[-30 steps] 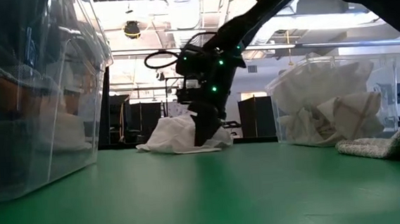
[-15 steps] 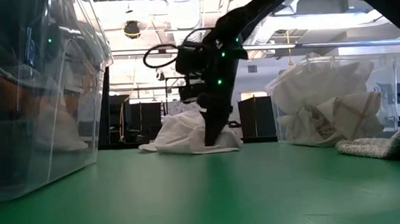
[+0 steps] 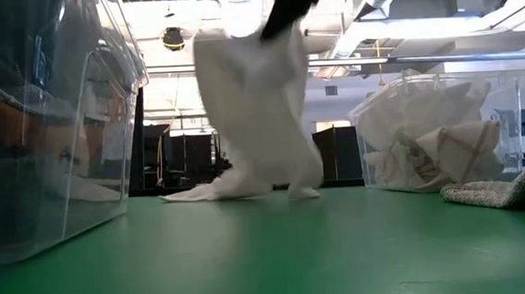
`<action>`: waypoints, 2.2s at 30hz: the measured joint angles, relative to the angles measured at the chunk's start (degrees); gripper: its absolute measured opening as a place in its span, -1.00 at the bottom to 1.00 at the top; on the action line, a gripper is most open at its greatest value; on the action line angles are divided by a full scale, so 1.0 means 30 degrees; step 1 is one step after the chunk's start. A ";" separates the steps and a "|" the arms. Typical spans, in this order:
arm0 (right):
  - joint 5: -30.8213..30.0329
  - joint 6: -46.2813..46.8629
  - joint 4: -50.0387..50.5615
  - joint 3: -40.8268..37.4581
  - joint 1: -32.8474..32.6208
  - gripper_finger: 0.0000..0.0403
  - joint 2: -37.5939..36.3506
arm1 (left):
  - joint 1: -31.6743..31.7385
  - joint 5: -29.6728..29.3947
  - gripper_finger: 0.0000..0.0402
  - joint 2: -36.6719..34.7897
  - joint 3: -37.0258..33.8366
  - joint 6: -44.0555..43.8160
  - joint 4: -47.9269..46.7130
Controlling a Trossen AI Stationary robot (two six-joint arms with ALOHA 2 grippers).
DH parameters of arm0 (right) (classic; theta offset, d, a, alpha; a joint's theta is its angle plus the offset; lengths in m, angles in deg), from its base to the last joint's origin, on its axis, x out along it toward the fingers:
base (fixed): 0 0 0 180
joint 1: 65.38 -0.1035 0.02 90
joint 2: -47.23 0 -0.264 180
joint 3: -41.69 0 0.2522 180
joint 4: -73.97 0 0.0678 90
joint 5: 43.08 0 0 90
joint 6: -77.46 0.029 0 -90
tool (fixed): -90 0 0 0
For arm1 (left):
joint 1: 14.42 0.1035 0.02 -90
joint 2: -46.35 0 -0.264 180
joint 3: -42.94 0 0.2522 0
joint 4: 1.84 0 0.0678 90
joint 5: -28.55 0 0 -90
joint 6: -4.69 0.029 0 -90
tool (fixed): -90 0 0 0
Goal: Sort towels by color in basket
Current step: Put the white towel into the top transparent bin
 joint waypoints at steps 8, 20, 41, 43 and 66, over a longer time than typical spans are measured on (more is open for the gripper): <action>-0.7557 -0.0003 0.0018 0.0015 -0.1579 -0.93 -0.5539 | 0.0000 -0.0078 0.31 0.0000 0.0000 0.0194 0.0007; -1.6747 -0.1563 0.0248 0.0015 -0.3364 -0.93 -0.8767 | -0.0002 -0.0437 0.31 0.0000 0.0000 0.0335 0.0000; -2.5558 -0.4007 0.0265 0.0007 -0.6256 -0.93 -0.9314 | -0.0002 -0.0444 0.31 -0.0015 0.0000 0.0318 -0.0002; -2.5558 -0.3515 0.0851 0.0015 -0.6330 -0.93 -0.9322 | -0.0003 -0.0444 0.31 -0.0015 0.0000 0.0270 -0.0003; -1.1401 1.0881 1.5183 -0.3235 -0.1508 -0.92 -1.0921 | 0.0117 -0.0684 0.31 -0.0015 0.0000 0.0175 0.0007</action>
